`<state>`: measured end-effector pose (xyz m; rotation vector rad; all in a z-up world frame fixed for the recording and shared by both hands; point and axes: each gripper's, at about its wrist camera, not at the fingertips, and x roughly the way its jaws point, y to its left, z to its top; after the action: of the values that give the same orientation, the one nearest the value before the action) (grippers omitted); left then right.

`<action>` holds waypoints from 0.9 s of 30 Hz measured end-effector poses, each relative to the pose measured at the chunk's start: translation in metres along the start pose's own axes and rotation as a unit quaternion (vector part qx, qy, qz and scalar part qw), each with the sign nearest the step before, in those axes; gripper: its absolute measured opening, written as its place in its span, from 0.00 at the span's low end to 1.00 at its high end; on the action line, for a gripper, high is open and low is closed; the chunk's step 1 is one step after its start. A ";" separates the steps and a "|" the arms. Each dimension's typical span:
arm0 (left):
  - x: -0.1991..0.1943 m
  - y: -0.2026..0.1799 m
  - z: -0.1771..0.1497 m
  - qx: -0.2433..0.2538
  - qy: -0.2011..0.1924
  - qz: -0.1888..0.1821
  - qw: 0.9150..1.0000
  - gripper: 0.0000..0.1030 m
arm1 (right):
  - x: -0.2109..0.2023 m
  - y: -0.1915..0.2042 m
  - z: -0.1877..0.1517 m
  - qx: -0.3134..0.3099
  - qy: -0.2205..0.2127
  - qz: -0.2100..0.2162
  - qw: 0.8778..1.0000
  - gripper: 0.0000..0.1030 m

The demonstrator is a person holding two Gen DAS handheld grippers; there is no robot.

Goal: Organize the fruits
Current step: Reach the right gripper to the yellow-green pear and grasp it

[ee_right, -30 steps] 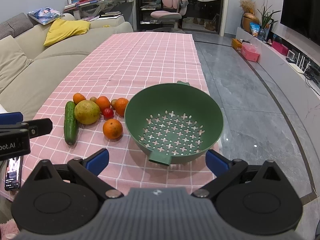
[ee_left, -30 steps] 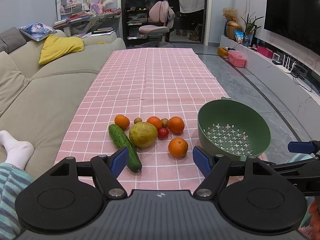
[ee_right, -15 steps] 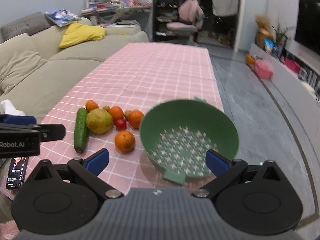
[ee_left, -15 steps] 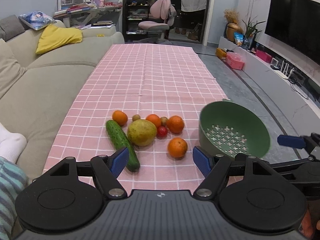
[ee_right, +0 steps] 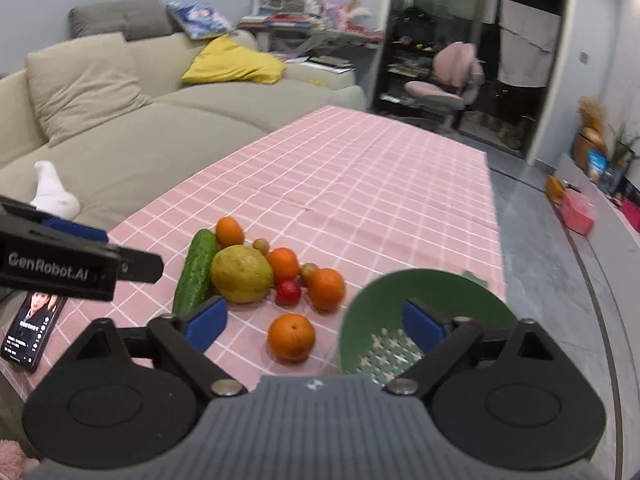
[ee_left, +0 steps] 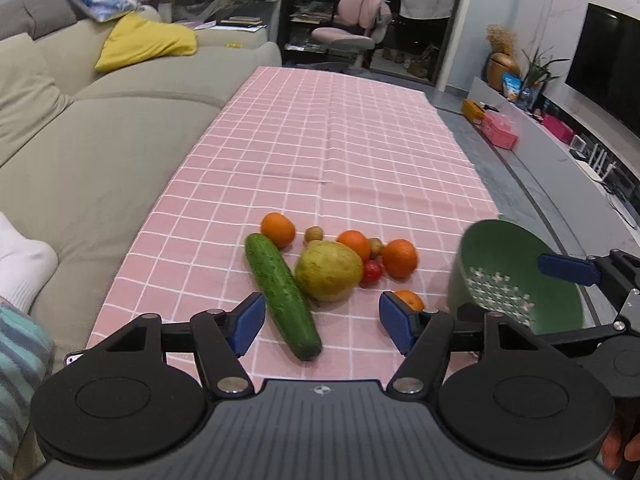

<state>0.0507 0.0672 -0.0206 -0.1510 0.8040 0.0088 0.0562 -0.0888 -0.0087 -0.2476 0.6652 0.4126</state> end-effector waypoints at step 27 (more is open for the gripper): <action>0.087 0.075 0.016 -0.100 0.092 -0.035 0.990 0.65 | 0.144 0.065 0.029 -0.147 0.073 0.099 0.982 0.67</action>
<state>0.1178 0.1394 -0.0822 -0.3739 0.9810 0.0082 0.1453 0.0215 -0.0853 -0.4977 0.7757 0.6897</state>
